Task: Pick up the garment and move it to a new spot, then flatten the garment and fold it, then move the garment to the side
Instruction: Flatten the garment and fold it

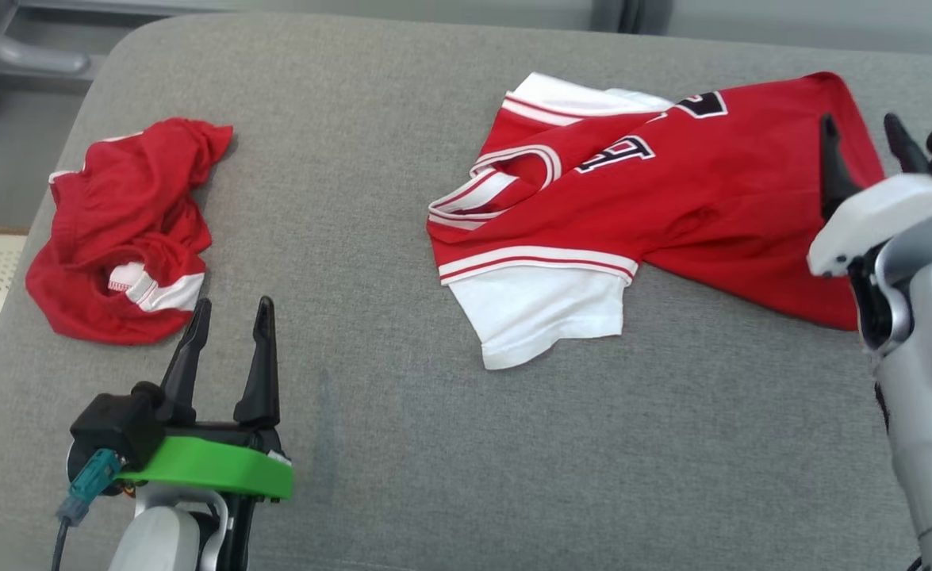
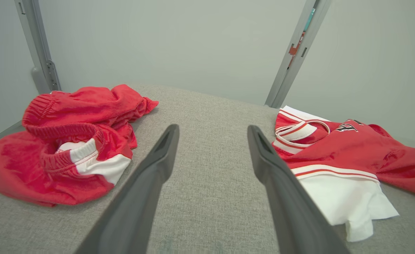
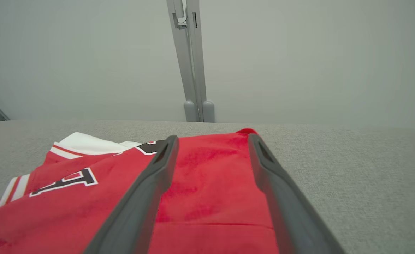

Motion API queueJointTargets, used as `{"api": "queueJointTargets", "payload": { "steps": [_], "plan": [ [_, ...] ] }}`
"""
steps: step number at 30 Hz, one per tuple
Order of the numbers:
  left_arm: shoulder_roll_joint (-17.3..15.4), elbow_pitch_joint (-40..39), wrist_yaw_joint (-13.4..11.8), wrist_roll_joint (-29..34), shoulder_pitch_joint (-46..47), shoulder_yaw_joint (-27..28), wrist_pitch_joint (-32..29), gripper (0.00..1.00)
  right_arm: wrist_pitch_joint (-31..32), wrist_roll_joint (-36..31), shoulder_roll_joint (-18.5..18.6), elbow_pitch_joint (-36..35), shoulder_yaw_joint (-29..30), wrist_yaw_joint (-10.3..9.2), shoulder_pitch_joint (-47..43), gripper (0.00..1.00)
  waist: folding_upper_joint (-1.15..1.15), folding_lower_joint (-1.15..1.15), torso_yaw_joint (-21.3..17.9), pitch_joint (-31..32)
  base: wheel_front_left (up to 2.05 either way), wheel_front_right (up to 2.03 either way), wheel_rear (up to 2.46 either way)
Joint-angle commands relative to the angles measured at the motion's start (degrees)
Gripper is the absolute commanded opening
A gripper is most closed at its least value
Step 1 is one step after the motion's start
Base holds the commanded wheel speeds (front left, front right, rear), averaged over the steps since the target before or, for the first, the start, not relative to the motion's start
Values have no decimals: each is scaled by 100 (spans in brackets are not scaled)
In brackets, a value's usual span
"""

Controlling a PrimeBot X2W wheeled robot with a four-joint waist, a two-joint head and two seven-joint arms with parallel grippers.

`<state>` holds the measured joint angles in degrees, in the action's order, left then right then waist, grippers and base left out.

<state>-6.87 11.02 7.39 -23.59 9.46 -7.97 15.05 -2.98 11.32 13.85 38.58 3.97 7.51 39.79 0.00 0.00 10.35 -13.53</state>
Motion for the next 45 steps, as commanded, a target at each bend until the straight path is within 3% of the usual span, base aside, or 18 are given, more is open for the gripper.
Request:
{"api": "queueJointTargets", "payload": {
  "steps": [1,10,17,27,45],
  "plan": [
    [-68,21,9,64,-128,49,18,100,-168,44,-42,-242,-45,-5,-354,100,0,0,-454,519,0,0,0],
    [-77,141,9,134,-478,227,18,100,-640,-151,-537,-1796,-3,-5,-2109,100,0,0,-843,940,0,0,0],
    [-21,223,9,163,-677,321,18,100,-512,-348,-855,-2636,-26,-4,-2943,100,0,0,-1014,1182,0,0,0],
    [49,312,9,185,-833,290,18,100,-148,-407,-1037,-3203,32,-4,-3559,100,0,0,-1044,1375,0,0,0],
    [60,310,10,190,-852,210,18,100,28,-436,-1088,-3393,84,-4,-3632,100,0,0,-1077,1367,0,0,0]
  ]
}}
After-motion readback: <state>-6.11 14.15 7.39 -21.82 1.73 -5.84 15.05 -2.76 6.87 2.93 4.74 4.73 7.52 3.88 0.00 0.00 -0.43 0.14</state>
